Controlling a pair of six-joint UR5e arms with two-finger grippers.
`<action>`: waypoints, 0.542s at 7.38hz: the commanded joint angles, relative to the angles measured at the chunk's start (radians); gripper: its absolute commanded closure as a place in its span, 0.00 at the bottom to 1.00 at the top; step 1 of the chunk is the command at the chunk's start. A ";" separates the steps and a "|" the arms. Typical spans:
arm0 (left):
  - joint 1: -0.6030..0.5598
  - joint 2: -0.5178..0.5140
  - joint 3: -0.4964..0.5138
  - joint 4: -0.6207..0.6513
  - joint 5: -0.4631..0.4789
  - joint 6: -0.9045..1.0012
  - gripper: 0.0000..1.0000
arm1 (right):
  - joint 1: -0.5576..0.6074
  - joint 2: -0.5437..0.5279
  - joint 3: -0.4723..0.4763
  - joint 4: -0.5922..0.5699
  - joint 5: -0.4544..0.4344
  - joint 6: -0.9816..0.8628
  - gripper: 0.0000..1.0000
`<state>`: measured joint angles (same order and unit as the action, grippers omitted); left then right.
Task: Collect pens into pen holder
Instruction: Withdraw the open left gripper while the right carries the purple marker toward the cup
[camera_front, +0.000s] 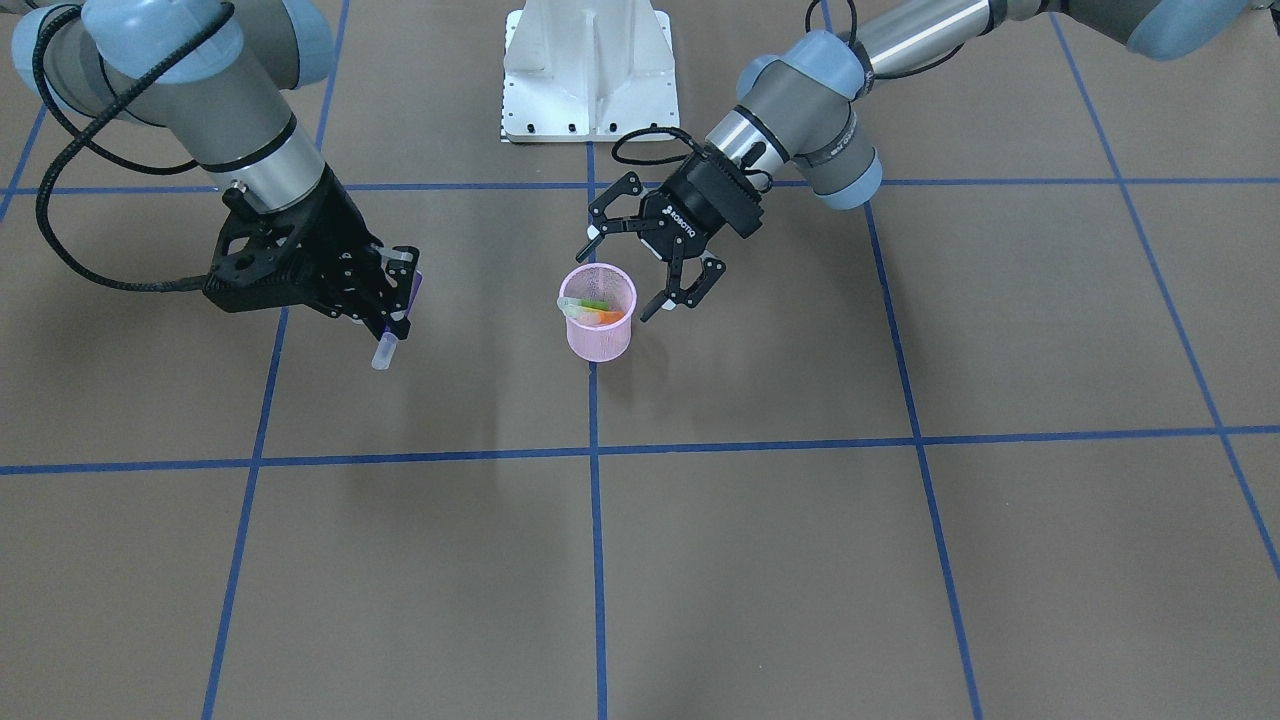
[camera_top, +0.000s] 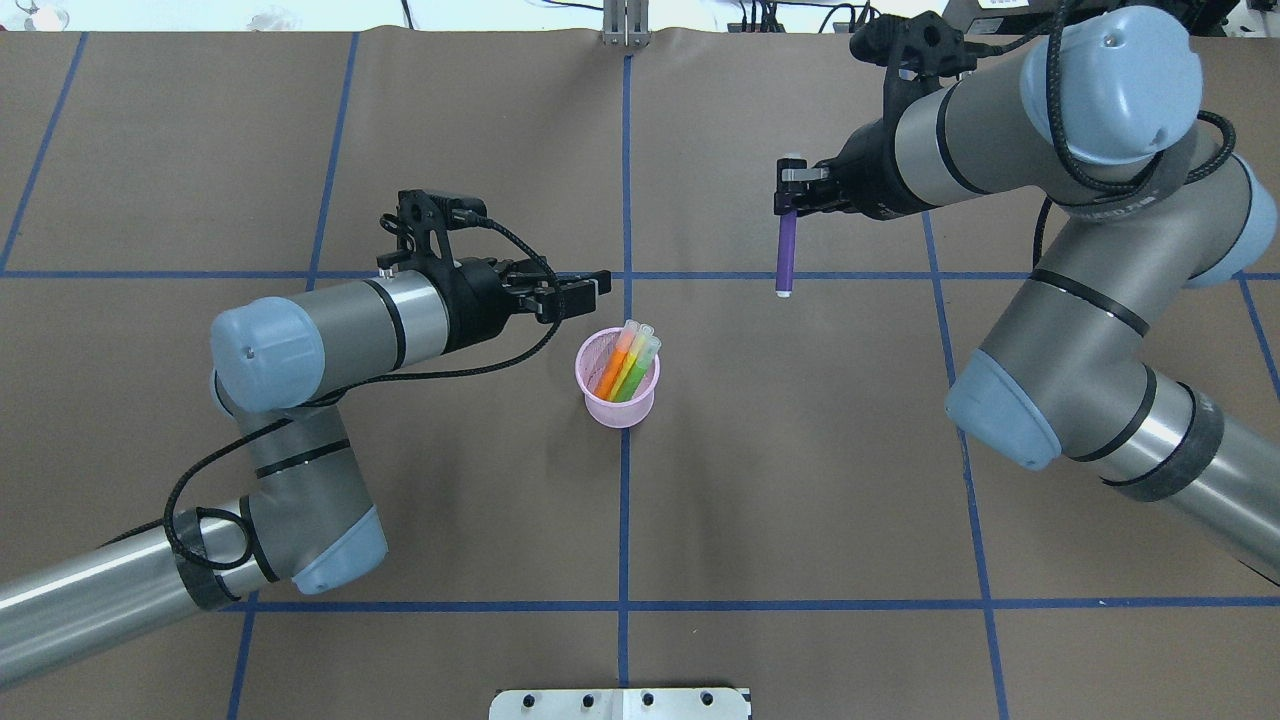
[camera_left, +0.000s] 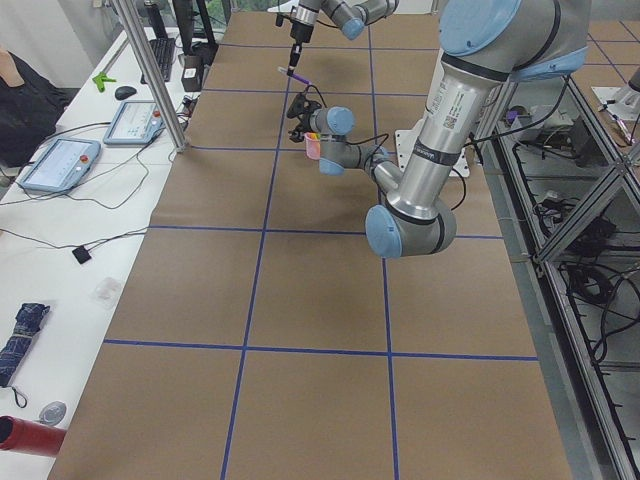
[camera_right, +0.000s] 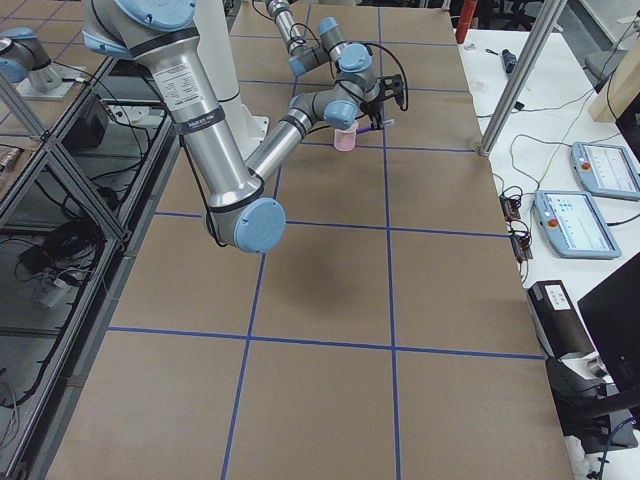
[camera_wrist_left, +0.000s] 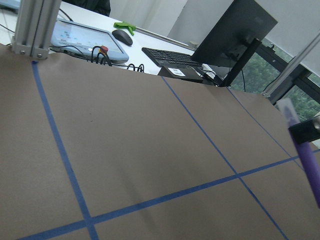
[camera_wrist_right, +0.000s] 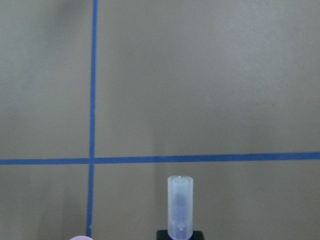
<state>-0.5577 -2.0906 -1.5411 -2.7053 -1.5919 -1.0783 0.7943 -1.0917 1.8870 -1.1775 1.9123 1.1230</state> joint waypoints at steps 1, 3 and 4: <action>-0.153 0.006 -0.002 0.207 -0.266 -0.020 0.01 | -0.024 -0.001 0.000 0.169 -0.122 -0.020 1.00; -0.349 0.004 -0.027 0.483 -0.588 -0.008 0.01 | -0.113 -0.005 -0.015 0.330 -0.234 -0.023 1.00; -0.419 0.006 -0.025 0.563 -0.662 -0.005 0.01 | -0.169 0.001 -0.014 0.352 -0.318 -0.032 1.00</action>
<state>-0.8811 -2.0855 -1.5622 -2.2621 -2.1293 -1.0888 0.6866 -1.0944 1.8745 -0.8740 1.6836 1.0985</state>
